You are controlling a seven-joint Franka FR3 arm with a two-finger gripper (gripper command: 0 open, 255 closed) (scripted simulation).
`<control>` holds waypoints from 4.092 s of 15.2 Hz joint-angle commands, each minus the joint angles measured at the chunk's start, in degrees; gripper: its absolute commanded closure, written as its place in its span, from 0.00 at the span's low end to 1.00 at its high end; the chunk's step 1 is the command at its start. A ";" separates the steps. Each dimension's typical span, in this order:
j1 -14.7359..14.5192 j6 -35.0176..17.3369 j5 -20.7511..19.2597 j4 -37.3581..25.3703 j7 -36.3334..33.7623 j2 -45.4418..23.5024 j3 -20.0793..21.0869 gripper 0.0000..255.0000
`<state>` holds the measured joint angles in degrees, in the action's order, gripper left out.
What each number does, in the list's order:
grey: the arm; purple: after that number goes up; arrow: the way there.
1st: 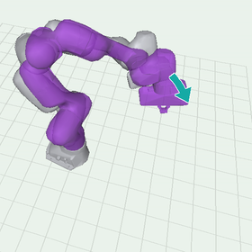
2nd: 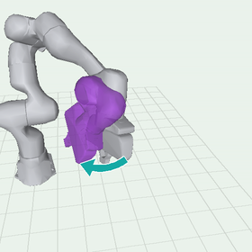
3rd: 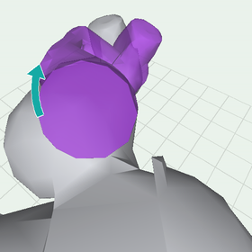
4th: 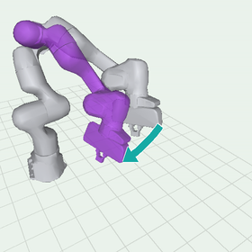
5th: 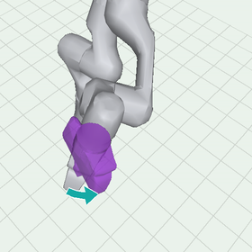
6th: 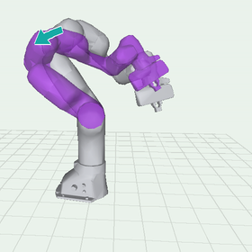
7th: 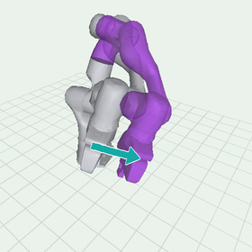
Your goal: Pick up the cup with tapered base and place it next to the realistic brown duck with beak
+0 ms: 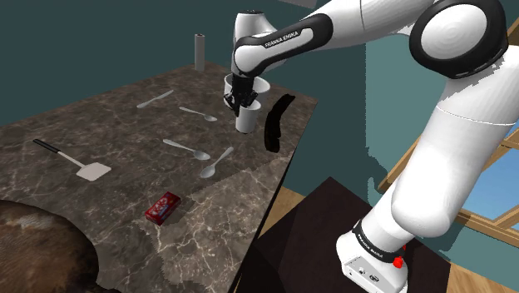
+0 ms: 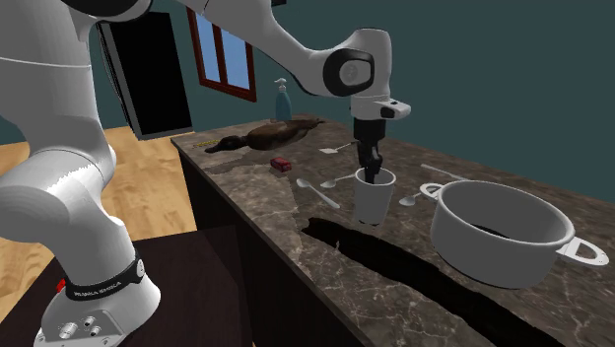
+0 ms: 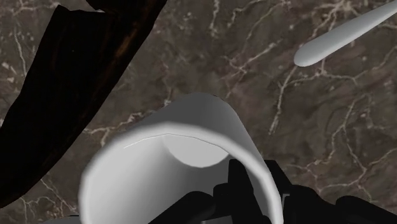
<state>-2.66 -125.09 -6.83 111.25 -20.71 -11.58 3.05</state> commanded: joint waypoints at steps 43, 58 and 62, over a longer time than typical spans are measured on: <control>-6.39 22.47 2.25 -4.31 -9.95 17.25 6.38 1.00; -15.04 24.43 5.74 1.81 -28.76 24.20 17.74 1.00; -17.27 25.19 6.40 0.96 -34.33 23.83 21.26 1.00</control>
<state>-19.35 -100.08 -0.56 112.54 -53.46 12.46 23.36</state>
